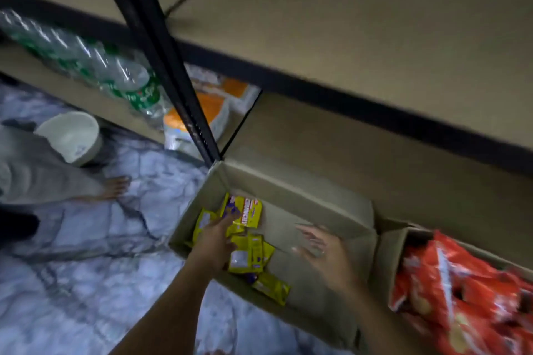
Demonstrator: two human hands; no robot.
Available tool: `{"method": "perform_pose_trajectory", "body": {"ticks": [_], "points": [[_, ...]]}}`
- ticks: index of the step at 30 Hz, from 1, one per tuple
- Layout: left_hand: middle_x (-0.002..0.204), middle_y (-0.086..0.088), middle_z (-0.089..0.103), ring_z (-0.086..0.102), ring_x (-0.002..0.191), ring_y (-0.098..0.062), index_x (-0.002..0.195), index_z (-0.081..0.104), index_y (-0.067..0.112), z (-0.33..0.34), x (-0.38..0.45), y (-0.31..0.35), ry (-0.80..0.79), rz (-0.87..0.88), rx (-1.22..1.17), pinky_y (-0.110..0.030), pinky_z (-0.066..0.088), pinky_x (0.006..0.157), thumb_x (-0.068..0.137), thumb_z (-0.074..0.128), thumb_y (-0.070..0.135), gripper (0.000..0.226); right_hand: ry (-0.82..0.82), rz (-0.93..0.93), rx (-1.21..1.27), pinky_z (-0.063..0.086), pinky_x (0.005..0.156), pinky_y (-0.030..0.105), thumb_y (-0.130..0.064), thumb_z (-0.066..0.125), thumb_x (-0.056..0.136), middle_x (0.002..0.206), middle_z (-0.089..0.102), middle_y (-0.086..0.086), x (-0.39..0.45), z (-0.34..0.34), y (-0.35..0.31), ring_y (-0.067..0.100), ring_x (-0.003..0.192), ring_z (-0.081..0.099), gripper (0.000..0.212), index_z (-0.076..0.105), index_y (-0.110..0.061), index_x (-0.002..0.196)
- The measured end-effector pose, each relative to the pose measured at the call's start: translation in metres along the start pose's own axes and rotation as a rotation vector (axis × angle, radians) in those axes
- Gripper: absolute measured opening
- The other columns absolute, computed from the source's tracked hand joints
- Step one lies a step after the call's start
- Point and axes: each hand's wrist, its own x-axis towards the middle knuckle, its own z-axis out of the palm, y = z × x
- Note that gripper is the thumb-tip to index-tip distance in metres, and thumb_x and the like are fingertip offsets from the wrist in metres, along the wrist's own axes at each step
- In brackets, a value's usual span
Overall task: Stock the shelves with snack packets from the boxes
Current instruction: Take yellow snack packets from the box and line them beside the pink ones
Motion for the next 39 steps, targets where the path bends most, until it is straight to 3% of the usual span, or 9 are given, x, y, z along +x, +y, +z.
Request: {"method": "perform_pose_trajectory", "body": {"ticks": [2, 5, 7, 11, 20, 28, 32, 36, 39], "points": [[0.134, -0.004, 0.06, 0.06, 0.118, -0.023, 0.136, 0.047, 0.048, 0.023, 0.028, -0.031, -0.065, 0.02, 0.088, -0.021, 0.044, 0.096, 0.075, 0.074, 0.027, 0.07, -0.057, -0.001, -0.026, 0.052, 0.085, 0.019, -0.029, 0.084, 0.071, 0.107, 0.066, -0.009, 0.025, 0.036, 0.046, -0.001, 0.1, 0.063, 0.05, 0.064, -0.048, 0.113], [0.134, 0.001, 0.058, 0.055, 0.123, -0.02, 0.134, 0.057, 0.033, 0.048, 0.066, -0.06, -0.236, 0.131, 0.263, -0.02, 0.037, 0.104, 0.074, 0.062, 0.044, 0.06, -0.124, -0.004, -0.078, 0.05, 0.084, 0.016, -0.03, 0.091, 0.064, 0.105, 0.065, -0.007, 0.055, 0.079, 0.1, 0.001, 0.099, 0.062, 0.057, 0.067, -0.041, 0.114], [0.142, -0.005, 0.054, 0.051, 0.131, -0.028, 0.138, 0.053, 0.034, 0.061, 0.09, -0.072, -0.362, 0.16, 0.397, -0.033, 0.041, 0.109, 0.083, 0.066, 0.031, 0.056, -0.144, 0.024, -0.127, 0.049, 0.087, 0.017, -0.032, 0.092, 0.061, 0.109, 0.064, -0.002, 0.071, 0.103, 0.13, 0.006, 0.101, 0.061, 0.064, 0.069, -0.029, 0.121], [0.159, -0.004, 0.031, 0.032, 0.145, -0.025, 0.152, 0.037, 0.025, 0.086, 0.119, -0.084, -0.559, 0.208, 0.665, -0.028, 0.027, 0.112, 0.08, 0.07, -0.004, 0.085, -0.143, 0.162, -0.185, 0.05, 0.098, 0.037, -0.019, 0.092, 0.064, 0.123, 0.062, 0.007, 0.089, 0.142, 0.17, 0.022, 0.114, 0.06, 0.071, 0.064, -0.014, 0.129], [0.155, -0.009, 0.019, 0.029, 0.14, -0.03, 0.155, 0.026, 0.029, 0.129, 0.123, -0.11, -0.51, 0.41, 0.894, -0.046, 0.039, 0.109, 0.082, 0.069, 0.001, 0.089, -0.145, 0.249, -0.39, 0.043, 0.097, 0.027, -0.017, 0.081, 0.077, 0.125, 0.053, 0.008, 0.101, 0.178, 0.19, 0.025, 0.116, 0.055, 0.053, 0.062, -0.016, 0.127], [0.16, -0.002, 0.026, 0.036, 0.142, -0.026, 0.14, 0.056, 0.025, 0.116, 0.136, -0.109, -0.586, 0.355, 0.711, -0.03, 0.036, 0.111, 0.091, 0.062, 0.002, 0.055, -0.131, 0.364, -0.375, 0.048, 0.075, 0.03, -0.016, 0.064, 0.081, 0.102, 0.068, 0.013, 0.119, 0.186, 0.193, 0.031, 0.099, 0.065, 0.013, 0.072, -0.011, 0.09], [0.157, -0.002, 0.039, 0.037, 0.143, -0.024, 0.137, 0.059, 0.029, 0.098, 0.144, -0.116, -0.595, 0.355, 0.604, -0.035, 0.033, 0.116, 0.09, 0.06, 0.002, 0.054, -0.116, 0.387, -0.287, 0.051, 0.08, 0.031, -0.009, 0.062, 0.082, 0.102, 0.07, 0.011, 0.121, 0.18, 0.189, 0.028, 0.1, 0.065, 0.011, 0.07, -0.016, 0.084], [0.117, -0.003, 0.072, 0.063, 0.11, -0.015, 0.112, 0.076, 0.019, 0.086, 0.146, -0.125, -0.447, 0.355, 0.305, -0.03, 0.05, 0.093, 0.088, 0.059, 0.041, 0.037, -0.018, 0.365, -0.167, 0.05, 0.078, 0.033, -0.003, 0.062, 0.086, 0.087, 0.068, 0.006, 0.116, 0.166, 0.191, 0.026, 0.091, 0.065, 0.023, 0.06, -0.021, 0.071], [0.108, 0.003, 0.076, 0.066, 0.103, -0.007, 0.103, 0.077, 0.033, 0.081, 0.144, -0.131, -0.416, 0.286, 0.112, -0.029, 0.054, 0.092, 0.086, 0.066, 0.028, 0.02, 0.099, 0.383, -0.059, 0.054, 0.072, 0.039, -0.005, 0.06, 0.088, 0.08, 0.064, 0.001, 0.107, 0.154, 0.2, 0.023, 0.081, 0.063, 0.028, 0.05, -0.025, 0.071]]}}
